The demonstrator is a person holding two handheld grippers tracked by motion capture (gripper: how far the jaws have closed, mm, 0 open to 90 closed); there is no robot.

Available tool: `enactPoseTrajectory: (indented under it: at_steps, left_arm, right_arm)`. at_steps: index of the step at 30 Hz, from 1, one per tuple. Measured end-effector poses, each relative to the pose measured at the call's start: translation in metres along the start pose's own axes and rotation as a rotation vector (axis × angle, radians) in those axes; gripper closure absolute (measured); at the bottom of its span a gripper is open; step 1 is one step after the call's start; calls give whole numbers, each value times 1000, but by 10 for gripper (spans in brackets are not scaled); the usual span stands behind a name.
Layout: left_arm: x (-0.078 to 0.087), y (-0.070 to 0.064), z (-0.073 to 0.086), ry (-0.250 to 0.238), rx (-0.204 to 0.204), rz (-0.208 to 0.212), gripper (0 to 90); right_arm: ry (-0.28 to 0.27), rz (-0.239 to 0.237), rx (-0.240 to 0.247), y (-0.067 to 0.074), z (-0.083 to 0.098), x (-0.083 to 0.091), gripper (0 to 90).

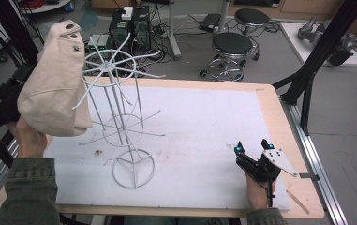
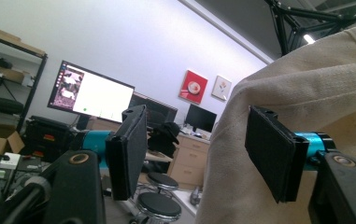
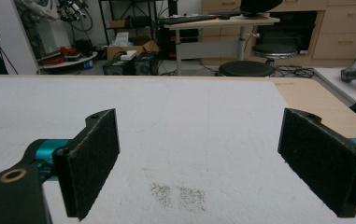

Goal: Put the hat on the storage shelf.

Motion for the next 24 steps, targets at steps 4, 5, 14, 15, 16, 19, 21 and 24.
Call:
enactPoseTrajectory:
  at_steps: [4, 5, 14, 15, 16, 19, 21, 24]
  left_arm:
    - [3, 1, 2, -15, -30, -50, 341]
    - [4, 2, 3, -16, -37, -59, 335]
    - [12, 6, 5, -21, -96, -152, 298]
    - [13, 5, 5, -21, -104, -164, 295]
    - [13, 5, 5, -18, -121, -184, 291]
    - [16, 3, 7, 10, -155, -241, 283]
    - [19, 1, 9, 26, -183, -264, 265]
    - [25, 2, 11, 35, -209, -296, 264]
  right_arm:
    - [0, 1, -3, 0, 0, 0, 119]
    - [-1, 2, -8, 0, 0, 0, 119]
    - [1, 3, -3, 0, 0, 0, 119]
    - [2, 3, -4, 0, 0, 0, 119]
    - [3, 3, -5, 0, 0, 0, 119]
    - [2, 4, 0, -1, 0, 0, 119]
    - [1, 5, -8, 0, 0, 0, 119]
    - [5, 4, -7, 0, 0, 0, 119]
Point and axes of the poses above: each handheld gripper's, and its own axes: x roughly backward along the jaws, z roughly out of its underside, y roughly to its left, the point moved 2 cm from there along -x, roughly forward along the jaws
